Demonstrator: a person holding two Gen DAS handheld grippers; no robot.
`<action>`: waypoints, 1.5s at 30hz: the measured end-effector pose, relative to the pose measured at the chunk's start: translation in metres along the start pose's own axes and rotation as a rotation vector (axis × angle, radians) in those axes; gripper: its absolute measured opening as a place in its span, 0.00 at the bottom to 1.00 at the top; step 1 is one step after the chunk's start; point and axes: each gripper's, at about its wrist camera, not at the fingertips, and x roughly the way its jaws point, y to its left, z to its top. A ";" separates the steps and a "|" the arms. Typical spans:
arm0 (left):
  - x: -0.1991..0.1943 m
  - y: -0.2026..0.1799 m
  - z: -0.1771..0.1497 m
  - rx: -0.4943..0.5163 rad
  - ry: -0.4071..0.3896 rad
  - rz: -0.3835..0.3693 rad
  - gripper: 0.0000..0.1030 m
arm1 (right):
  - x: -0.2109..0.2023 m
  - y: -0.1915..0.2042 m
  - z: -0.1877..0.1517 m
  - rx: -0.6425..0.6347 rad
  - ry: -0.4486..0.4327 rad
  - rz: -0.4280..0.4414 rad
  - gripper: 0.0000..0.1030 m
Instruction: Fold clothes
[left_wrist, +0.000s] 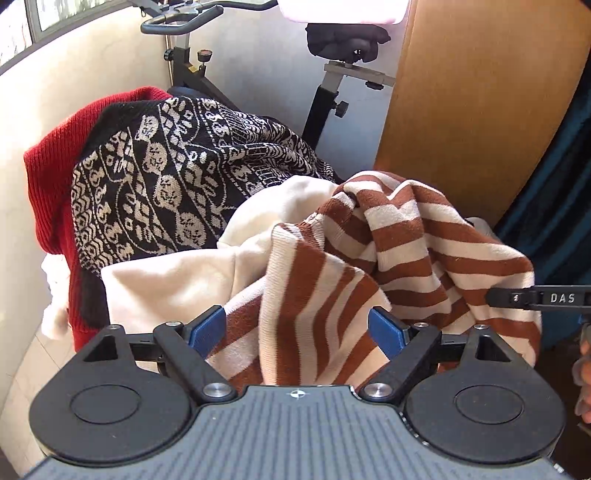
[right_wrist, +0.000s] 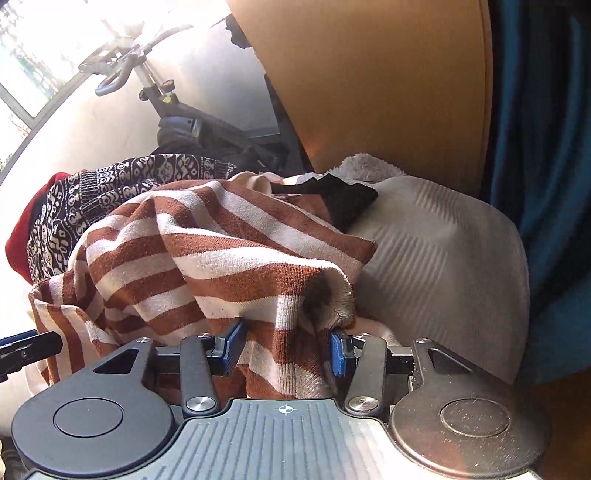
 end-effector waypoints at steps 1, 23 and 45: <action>-0.003 -0.002 -0.001 0.028 -0.024 0.015 0.83 | 0.001 0.001 0.000 -0.007 0.006 -0.001 0.43; 0.061 -0.057 0.054 0.019 -0.007 -0.190 0.13 | 0.006 -0.002 0.000 -0.064 0.017 0.008 0.44; 0.095 -0.051 0.044 -0.078 0.075 -0.176 0.93 | 0.011 -0.012 0.021 -0.192 -0.077 -0.041 0.99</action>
